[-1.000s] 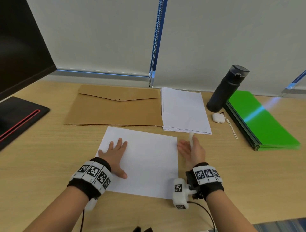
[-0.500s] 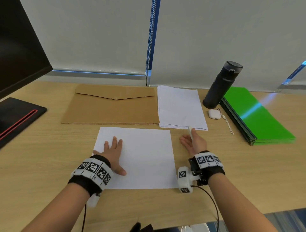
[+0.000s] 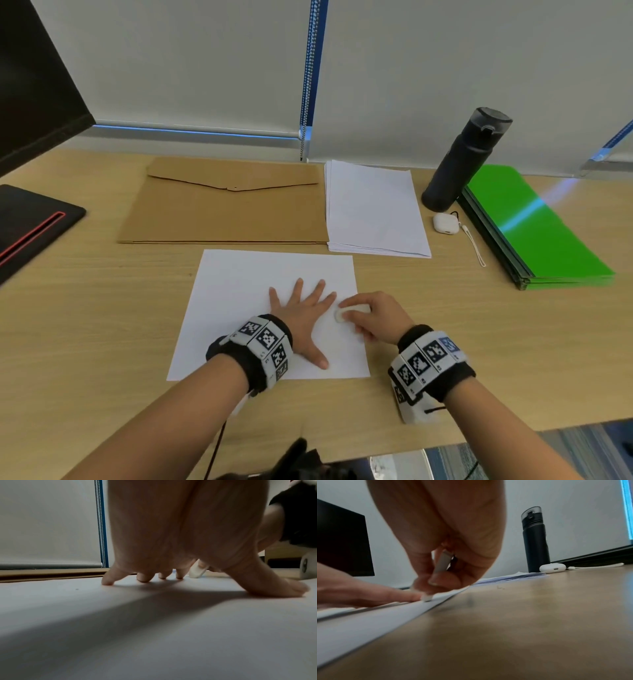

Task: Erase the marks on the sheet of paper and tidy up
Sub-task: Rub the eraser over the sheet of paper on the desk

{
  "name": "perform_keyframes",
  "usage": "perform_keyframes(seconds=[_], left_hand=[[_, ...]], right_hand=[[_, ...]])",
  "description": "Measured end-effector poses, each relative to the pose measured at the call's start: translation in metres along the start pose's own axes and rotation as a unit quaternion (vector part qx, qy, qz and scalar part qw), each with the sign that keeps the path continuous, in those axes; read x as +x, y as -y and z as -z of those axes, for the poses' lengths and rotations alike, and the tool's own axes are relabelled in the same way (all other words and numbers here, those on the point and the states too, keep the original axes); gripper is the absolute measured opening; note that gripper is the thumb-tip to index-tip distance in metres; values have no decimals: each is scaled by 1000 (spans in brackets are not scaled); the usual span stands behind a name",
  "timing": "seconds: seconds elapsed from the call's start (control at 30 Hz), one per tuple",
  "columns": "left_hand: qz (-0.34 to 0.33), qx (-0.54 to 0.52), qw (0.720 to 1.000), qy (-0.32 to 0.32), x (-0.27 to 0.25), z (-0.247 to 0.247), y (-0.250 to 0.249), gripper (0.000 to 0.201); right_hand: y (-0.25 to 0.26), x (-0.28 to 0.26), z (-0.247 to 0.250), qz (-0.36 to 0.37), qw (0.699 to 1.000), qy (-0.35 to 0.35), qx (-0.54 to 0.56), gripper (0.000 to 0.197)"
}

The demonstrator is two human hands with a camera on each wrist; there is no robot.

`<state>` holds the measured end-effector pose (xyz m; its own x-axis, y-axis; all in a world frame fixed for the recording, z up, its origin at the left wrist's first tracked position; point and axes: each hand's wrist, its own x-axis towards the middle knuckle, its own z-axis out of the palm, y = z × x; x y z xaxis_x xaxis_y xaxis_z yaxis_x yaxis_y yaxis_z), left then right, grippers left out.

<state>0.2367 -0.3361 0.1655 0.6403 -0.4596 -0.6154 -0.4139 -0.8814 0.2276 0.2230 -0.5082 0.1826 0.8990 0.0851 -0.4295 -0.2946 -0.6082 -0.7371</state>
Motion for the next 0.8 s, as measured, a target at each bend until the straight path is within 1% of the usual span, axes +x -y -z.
perform_keyframes(seconds=[0.07,0.1,0.13,0.17,0.27,0.3,0.33,0.37,0.47,0.5,0.53,0.57,0.67,0.7,0.73,0.77,0.8], left_hand=[[0,7,1000,2,1,0,2,126],[-1,8,1000,4,1,0,3,126],[-1,9,1000,5,2,0,3,126],[0,10,1000,4,2,0,3,126],[-1,16,1000,3,3,0,3,126],[-3,17,1000,4,3,-1,3,126],[-4,18,1000,4,4,-1,4,126],[-4,18,1000,3,4,0,4,126],[-4,14,1000,3,5,-1,5,127],[-4,16,1000,4,5,-1,4,127],[-3,18,1000,4,4,0,4,127],[-3,19,1000,4,4,0,4,126],[-6,17,1000,7,3,1,3,126],[-7,16,1000,7,3,1,3,126],[-7,15,1000,8,3,1,4,126],[-8,15,1000,9,3,1,4,126],[-8,14,1000,9,3,1,4,126]], right_hand=[[1,4,0,16,997,-68,-21,23],[1,3,-2,22,996,-80,-37,24],[1,-1,-4,26,996,-69,-57,25],[1,-7,-6,30,996,-41,-80,26],[3,-25,-8,34,985,82,-149,27],[5,-24,-5,37,980,101,-166,27],[8,-21,-1,41,978,101,-176,27],[11,-15,1,46,979,81,-179,26],[11,-3,1,44,988,-35,-143,27],[9,-4,-3,41,990,-59,-124,27],[6,-9,-6,41,990,-61,-121,28],[3,-15,-10,47,989,-41,-137,28],[-4,-28,-13,45,980,49,-188,28],[-3,-25,-10,41,978,62,-193,28],[1,-20,-7,38,978,62,-197,27],[3,-13,-5,39,978,46,-198,26],[6,-7,-4,41,980,16,-195,26]])
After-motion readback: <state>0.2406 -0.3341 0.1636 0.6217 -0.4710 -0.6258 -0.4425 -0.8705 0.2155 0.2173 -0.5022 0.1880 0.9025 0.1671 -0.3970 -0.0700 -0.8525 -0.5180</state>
